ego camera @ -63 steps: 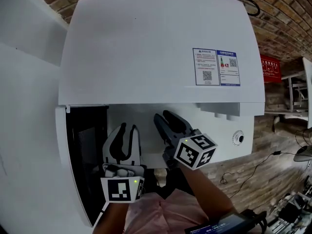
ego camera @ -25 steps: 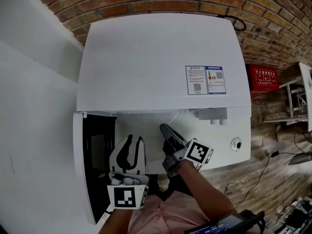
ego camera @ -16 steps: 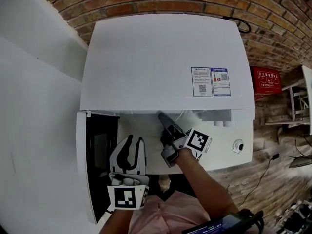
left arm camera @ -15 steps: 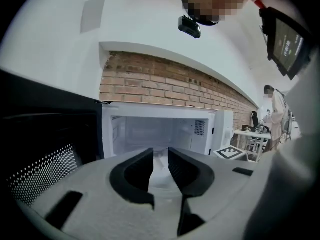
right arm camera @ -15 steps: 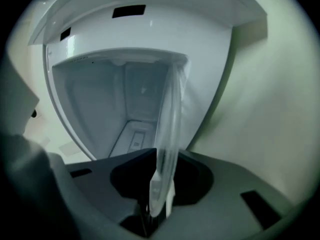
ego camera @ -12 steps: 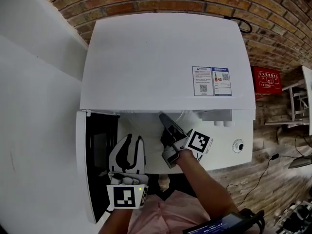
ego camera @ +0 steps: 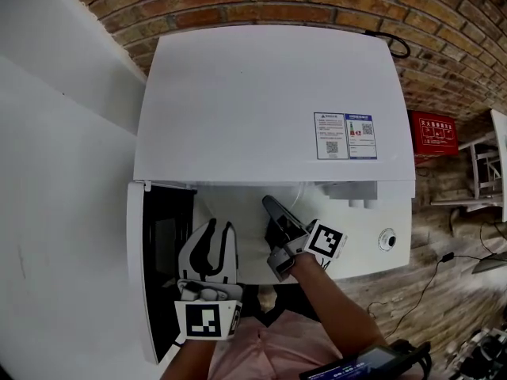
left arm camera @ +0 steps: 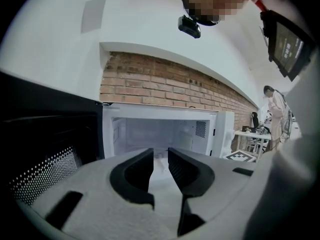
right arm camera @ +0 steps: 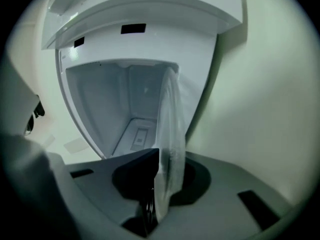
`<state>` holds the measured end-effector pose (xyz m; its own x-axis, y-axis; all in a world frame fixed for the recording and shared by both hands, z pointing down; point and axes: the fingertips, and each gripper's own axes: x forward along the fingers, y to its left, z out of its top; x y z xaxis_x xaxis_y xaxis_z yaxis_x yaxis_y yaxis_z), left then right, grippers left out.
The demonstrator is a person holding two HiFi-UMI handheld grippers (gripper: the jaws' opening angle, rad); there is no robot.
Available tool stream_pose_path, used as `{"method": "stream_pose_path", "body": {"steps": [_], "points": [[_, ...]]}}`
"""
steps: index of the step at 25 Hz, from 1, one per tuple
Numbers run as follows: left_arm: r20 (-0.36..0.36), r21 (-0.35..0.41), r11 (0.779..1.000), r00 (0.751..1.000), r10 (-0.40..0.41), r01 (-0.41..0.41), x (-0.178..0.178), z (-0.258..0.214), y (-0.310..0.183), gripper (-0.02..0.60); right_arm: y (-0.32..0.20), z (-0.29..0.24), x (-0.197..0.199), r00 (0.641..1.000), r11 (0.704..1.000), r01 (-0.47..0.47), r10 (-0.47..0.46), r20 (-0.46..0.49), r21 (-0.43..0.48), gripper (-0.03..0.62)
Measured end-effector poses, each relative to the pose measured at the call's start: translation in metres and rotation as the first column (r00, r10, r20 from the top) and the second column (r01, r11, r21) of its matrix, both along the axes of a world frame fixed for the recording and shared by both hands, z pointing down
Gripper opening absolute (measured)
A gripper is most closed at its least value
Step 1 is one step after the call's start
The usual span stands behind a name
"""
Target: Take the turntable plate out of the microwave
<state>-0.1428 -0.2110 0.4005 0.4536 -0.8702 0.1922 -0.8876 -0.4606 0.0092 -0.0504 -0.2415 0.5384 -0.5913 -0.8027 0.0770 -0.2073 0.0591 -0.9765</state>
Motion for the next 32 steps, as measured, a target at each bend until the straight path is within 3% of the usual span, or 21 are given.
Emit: {"method": "stream_pose_path", "body": {"steps": [4, 11, 22, 32], "points": [[0.000, -0.002, 1.000, 1.000, -0.007, 0.007, -0.001, 0.000, 0.001, 0.098, -0.009, 0.002, -0.006, 0.999, 0.999, 0.041, -0.041, 0.025, 0.016, 0.078], [0.003, 0.021, 0.999, 1.000, -0.026, 0.026, -0.002, -0.008, 0.005, 0.098, -0.004, 0.003, -0.014, 0.993, 0.996, 0.092, -0.090, 0.081, -0.017, 0.031], [-0.002, 0.085, 0.991, 0.995, -0.099, 0.098, 0.000, -0.032, 0.035, 0.098, 0.039, -0.013, -0.005, 0.978, 0.980, 0.197, -0.197, 0.061, 0.003, 0.029], [-0.021, 0.109, 0.993, 0.999, -0.039, 0.041, -0.003, -0.035, 0.080, 0.098, 0.104, -0.016, 0.008, 0.982, 0.984, 0.180, -0.180, 0.054, 0.015, 0.030]]}}
